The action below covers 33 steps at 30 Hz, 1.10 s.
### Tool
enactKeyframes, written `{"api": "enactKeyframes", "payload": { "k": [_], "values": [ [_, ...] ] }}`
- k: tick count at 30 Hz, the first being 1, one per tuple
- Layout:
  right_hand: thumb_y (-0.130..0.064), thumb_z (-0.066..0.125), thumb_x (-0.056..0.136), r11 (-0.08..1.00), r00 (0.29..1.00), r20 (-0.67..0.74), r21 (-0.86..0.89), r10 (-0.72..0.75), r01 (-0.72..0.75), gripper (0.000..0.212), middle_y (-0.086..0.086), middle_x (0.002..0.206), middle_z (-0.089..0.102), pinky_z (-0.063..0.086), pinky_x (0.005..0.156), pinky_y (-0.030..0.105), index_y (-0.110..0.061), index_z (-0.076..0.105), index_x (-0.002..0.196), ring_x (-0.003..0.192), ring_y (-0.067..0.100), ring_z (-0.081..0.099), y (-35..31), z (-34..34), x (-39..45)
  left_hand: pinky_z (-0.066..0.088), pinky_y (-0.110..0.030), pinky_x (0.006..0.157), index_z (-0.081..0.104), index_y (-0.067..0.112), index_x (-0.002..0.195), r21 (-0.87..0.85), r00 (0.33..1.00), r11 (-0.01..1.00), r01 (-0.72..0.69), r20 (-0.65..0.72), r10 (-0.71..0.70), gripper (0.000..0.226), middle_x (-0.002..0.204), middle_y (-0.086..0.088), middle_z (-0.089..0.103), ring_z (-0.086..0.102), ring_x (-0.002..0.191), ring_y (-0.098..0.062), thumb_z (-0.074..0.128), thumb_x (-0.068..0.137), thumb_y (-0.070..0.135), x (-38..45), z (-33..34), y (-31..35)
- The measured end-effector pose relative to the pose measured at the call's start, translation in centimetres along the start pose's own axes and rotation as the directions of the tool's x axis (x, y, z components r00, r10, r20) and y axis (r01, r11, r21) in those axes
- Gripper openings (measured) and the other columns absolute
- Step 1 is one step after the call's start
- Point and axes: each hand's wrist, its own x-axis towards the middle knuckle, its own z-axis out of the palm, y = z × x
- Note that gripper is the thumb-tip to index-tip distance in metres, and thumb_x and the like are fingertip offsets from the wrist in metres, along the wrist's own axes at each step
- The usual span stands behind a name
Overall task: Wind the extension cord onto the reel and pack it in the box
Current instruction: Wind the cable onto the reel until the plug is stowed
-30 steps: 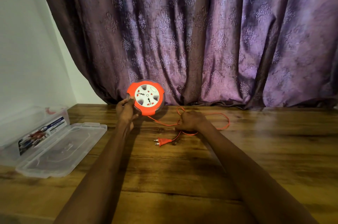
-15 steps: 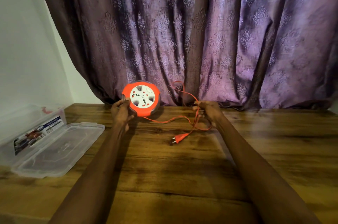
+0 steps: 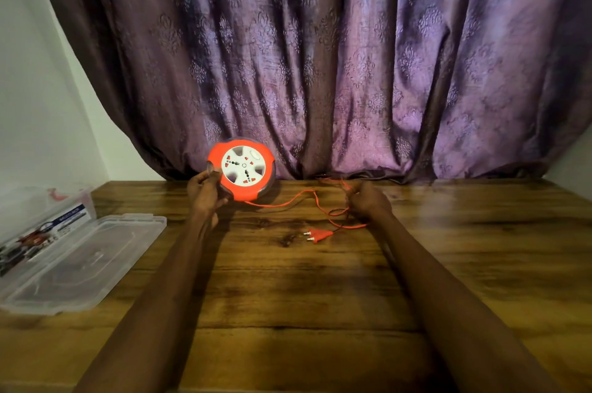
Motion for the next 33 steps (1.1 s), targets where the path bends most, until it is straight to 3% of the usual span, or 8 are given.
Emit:
{"api": "enactKeyframes", "payload": {
  "k": [7,12,15,18,21,25,28,33],
  "values": [
    [-0.041,0.059,0.076,0.938,0.944,0.042,-0.109,-0.326,0.329,0.022,-0.001,0.088,0.076,0.054,0.073,0.031,-0.033,0.075,0.089,0.085,0.019,0.071,-0.5,-2.0,-0.9,0.054,-0.029,0.049,0.06,0.021,0.096,-0.007,1.0,1.0,0.023,0.012,-0.023,0.016,0.09,-0.006,0.066,0.062,0.069,-0.018,0.07,0.087,0.03,-1.2,1.3,-0.5],
    [-0.02,0.076,0.081,0.853,0.75,0.447,0.059,-0.487,0.518,0.006,-0.011,0.078,0.071,0.046,0.072,0.025,-0.023,0.077,0.085,0.071,-0.003,0.059,-0.8,-1.6,-1.8,0.056,-0.03,0.051,0.06,0.019,0.107,-0.009,0.999,1.0,0.028,0.021,-0.028,0.024,0.095,-0.009,0.065,0.062,0.07,-0.017,0.069,0.088,0.03,-1.3,1.7,-0.5],
    [-0.034,0.081,0.077,0.831,0.649,0.591,0.067,-0.479,0.552,0.032,-0.018,0.092,0.067,0.042,0.084,0.018,-0.025,0.075,0.108,0.087,-0.004,0.055,-0.9,-1.3,-2.7,0.056,-0.028,0.05,0.059,0.018,0.109,-0.024,0.999,0.999,0.028,0.023,-0.027,0.024,0.093,-0.007,0.064,0.061,0.069,-0.014,0.068,0.089,0.028,-1.6,1.9,-0.5],
    [-0.049,0.076,0.077,0.65,0.573,0.56,-0.077,-0.599,0.756,0.043,-0.024,0.106,0.063,0.031,0.087,0.008,-0.034,0.07,0.118,0.098,-0.007,0.046,-1.6,-0.8,-3.5,0.055,-0.024,0.046,0.057,0.019,0.107,-0.039,0.999,0.999,0.036,0.021,-0.035,0.022,0.089,-0.004,0.063,0.061,0.066,-0.011,0.067,0.09,0.027,-2.1,2.4,-0.5],
    [-0.047,0.073,0.081,0.563,0.533,0.516,-0.114,-0.671,0.819,0.036,-0.015,0.111,0.069,0.036,0.09,0.022,-0.034,0.071,0.114,0.098,-0.005,0.047,-2.4,-0.5,-3.9,0.054,-0.024,0.045,0.057,0.018,0.107,-0.039,0.999,0.999,0.036,0.023,-0.035,0.021,0.092,-0.006,0.062,0.06,0.065,-0.01,0.067,0.09,0.026,-2.4,2.7,-0.6],
    [-0.043,0.074,0.074,0.676,0.649,0.307,-0.021,-0.697,0.736,0.028,-0.006,0.076,0.061,0.05,0.071,0.041,-0.029,0.068,0.098,0.069,0.009,0.052,-1.3,-1.5,-3.6,0.054,-0.025,0.044,0.059,0.017,0.107,-0.03,0.999,0.999,0.027,0.029,-0.026,0.023,0.096,-0.008,0.062,0.061,0.068,-0.013,0.068,0.09,0.027,-2.5,2.8,-0.5],
    [-0.058,0.063,0.068,0.768,0.763,0.154,-0.039,-0.627,0.639,0.051,-0.011,0.067,0.054,0.044,0.061,0.035,-0.03,0.066,0.111,0.064,0.009,0.051,0.0,-4.3,-3.0,0.055,-0.026,0.045,0.059,0.018,0.106,-0.038,0.999,0.999,0.033,0.025,-0.032,0.023,0.095,-0.007,0.064,0.062,0.072,-0.015,0.07,0.088,0.028,-2.5,3.0,-0.5],
    [-0.03,0.074,0.076,0.801,0.8,0.331,-0.173,-0.5,0.573,0.033,-0.02,0.075,0.059,0.043,0.064,0.022,-0.032,0.064,0.108,0.067,-0.005,0.055,3.4,-6.9,-1.6,0.052,-0.023,0.042,0.059,0.02,0.092,-0.051,0.998,0.998,0.04,0.045,-0.038,0.008,0.077,-0.001,0.06,0.059,0.066,-0.012,0.067,0.09,0.024,-3.1,3.9,-0.5]
  ]
}}
